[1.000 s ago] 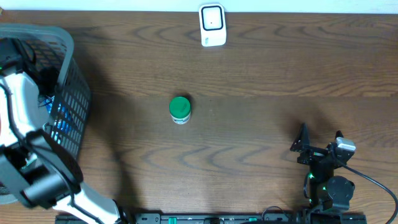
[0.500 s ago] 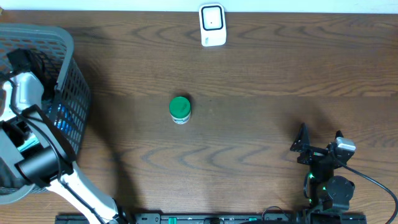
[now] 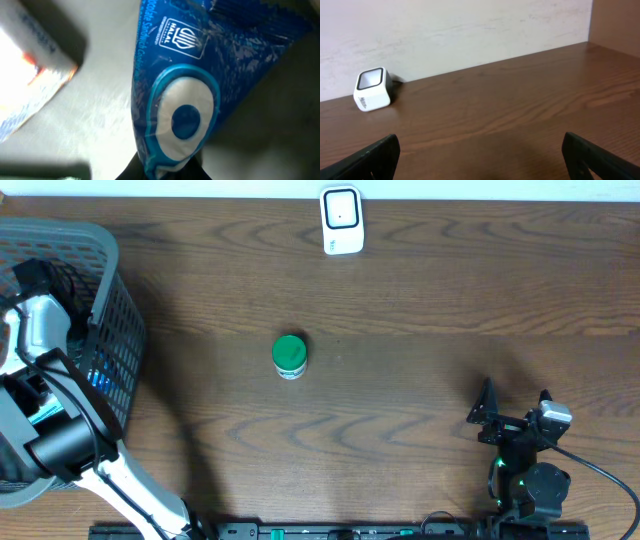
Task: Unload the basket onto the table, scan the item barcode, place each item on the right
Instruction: 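Reach the left gripper into the basket and grasp the blue Oreo packet, then carry the Oreo packet out and lay it right of the bottle, then reach into the basket and grasp the mint-green wipes pack with left gripper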
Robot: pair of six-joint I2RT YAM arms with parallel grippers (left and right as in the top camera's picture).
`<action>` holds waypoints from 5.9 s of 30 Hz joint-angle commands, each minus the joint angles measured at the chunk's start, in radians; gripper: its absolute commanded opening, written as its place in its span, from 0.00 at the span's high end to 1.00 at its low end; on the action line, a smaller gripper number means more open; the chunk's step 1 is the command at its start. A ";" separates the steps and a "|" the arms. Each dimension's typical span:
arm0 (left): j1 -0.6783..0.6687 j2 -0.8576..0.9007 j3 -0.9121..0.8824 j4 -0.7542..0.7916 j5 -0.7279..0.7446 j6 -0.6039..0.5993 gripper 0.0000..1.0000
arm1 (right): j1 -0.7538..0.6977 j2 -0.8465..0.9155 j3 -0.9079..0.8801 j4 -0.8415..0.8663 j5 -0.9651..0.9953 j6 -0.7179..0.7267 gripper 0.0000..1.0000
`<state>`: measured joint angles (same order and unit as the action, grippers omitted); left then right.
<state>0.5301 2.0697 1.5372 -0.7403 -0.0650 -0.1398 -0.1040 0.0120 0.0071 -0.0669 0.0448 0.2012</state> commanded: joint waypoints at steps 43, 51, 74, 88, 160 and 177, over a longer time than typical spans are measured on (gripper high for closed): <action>-1.116 -0.035 0.028 0.167 0.169 -0.328 0.92 | 0.006 -0.005 -0.002 -0.003 0.009 0.007 0.01; -1.118 0.049 0.031 0.163 0.169 -0.350 0.62 | 0.006 -0.005 -0.002 -0.003 0.009 0.007 0.01; -0.831 -0.787 0.100 0.014 -0.111 -0.032 0.15 | 0.006 -0.005 -0.002 -0.003 0.009 0.007 0.01; -0.108 -0.871 0.024 -0.269 -0.123 -0.286 0.02 | 0.006 -0.005 -0.002 -0.003 0.009 0.007 0.01; 0.140 -0.143 -0.296 -0.009 -0.311 -1.182 0.54 | 0.006 -0.005 -0.002 -0.003 0.009 0.007 0.01; 0.154 -0.669 -0.204 0.060 -0.110 -0.896 0.68 | 0.006 -0.005 -0.002 -0.003 0.009 0.007 0.01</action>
<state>0.6807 1.5261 1.2877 -0.7109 -0.3061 -1.1152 -0.1040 0.0120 0.0071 -0.0669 0.0448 0.2012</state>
